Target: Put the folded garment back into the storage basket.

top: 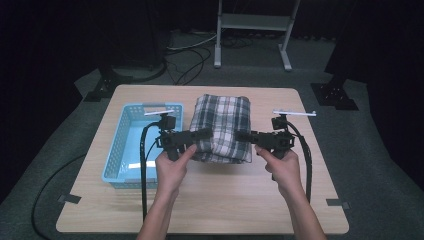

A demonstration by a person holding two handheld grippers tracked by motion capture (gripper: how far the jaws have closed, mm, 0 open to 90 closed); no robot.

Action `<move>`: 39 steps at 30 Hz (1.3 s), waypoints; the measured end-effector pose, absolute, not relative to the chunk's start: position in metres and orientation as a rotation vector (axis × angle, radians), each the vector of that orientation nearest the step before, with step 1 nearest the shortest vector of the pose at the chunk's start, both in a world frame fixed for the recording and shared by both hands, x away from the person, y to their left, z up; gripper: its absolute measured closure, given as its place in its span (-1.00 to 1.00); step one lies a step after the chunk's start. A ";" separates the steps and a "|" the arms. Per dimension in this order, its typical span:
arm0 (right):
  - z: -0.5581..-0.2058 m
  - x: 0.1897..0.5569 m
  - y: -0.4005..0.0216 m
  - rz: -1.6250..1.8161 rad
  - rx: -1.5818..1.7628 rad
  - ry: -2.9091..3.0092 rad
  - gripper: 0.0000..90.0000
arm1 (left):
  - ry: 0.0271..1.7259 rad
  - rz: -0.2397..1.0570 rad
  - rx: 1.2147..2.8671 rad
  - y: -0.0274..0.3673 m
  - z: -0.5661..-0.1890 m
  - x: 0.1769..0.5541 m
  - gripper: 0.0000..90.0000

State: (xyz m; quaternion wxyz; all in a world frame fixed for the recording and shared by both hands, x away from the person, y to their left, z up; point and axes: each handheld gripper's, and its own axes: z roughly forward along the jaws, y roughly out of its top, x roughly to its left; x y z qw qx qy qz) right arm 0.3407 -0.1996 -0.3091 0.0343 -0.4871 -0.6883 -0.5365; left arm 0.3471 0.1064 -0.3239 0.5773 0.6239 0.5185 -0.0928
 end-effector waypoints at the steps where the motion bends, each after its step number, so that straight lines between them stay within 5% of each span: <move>1: -0.310 0.342 -0.198 -1.650 -1.493 -2.117 0.17 | 1.216 -0.215 1.456 0.108 -0.323 0.347 0.05; 39: -0.308 0.360 -0.141 -1.617 -1.405 -2.152 0.17 | 1.246 -0.168 1.428 0.164 -0.319 0.349 0.05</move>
